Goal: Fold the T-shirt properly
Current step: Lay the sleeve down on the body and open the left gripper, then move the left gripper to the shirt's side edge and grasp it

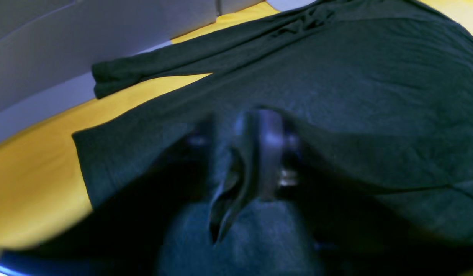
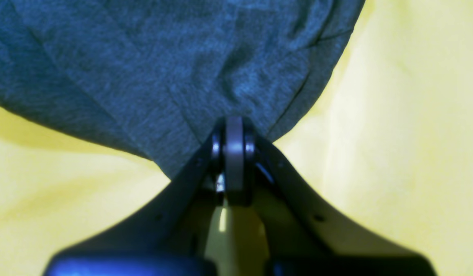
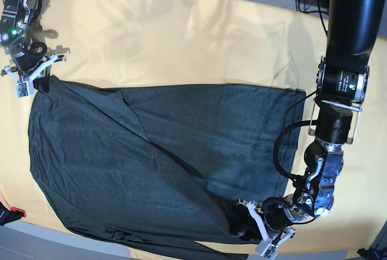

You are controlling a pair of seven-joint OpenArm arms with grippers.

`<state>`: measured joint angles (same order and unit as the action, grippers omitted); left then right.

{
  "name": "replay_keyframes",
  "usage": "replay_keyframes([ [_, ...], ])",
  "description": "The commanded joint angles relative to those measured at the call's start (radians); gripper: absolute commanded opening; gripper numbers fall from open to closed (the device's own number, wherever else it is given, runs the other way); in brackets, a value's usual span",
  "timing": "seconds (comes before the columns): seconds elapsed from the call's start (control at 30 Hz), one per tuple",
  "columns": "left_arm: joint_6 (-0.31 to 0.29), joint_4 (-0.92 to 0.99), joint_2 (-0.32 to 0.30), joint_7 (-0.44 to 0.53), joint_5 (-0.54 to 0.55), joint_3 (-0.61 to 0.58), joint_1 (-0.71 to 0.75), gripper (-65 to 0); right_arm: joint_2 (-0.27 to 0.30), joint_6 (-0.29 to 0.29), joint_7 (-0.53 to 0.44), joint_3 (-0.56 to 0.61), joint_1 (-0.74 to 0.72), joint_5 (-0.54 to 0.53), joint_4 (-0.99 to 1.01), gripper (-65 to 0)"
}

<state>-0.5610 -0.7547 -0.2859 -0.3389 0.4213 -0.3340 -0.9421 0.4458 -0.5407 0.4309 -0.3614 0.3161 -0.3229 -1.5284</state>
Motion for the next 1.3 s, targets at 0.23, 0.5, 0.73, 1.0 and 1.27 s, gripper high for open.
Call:
replay_keyframes([
  [0.23,0.093,-0.016,-0.035,-0.02,0.065,0.009,-0.042,-24.7,0.017,0.008,0.026,-0.004,0.0,0.012,-0.007,-62.9],
  [0.5,-0.137,-0.018,-0.122,-0.248,0.378,0.009,-0.042,-24.7,0.027,-0.002,0.026,-0.009,-0.008,-0.098,-0.01,-26.7],
  [0.73,-0.137,-0.017,-0.224,-0.398,0.56,0.009,-0.039,-24.7,0.047,-0.138,0.033,-0.125,-0.058,-0.205,-0.04,-26.8],
  [1.0,-0.137,-0.018,-0.309,-0.531,0.716,0.009,-0.033,-24.7,0.158,-0.157,0.108,-0.184,-0.058,-0.269,-0.081,-26.9],
  [1.27,-0.137,-0.065,-0.313,-0.857,0.916,0.007,-0.022,-30.1,0.27,-0.157,0.241,-0.141,-0.058,-0.425,-0.081,-27.5],
])
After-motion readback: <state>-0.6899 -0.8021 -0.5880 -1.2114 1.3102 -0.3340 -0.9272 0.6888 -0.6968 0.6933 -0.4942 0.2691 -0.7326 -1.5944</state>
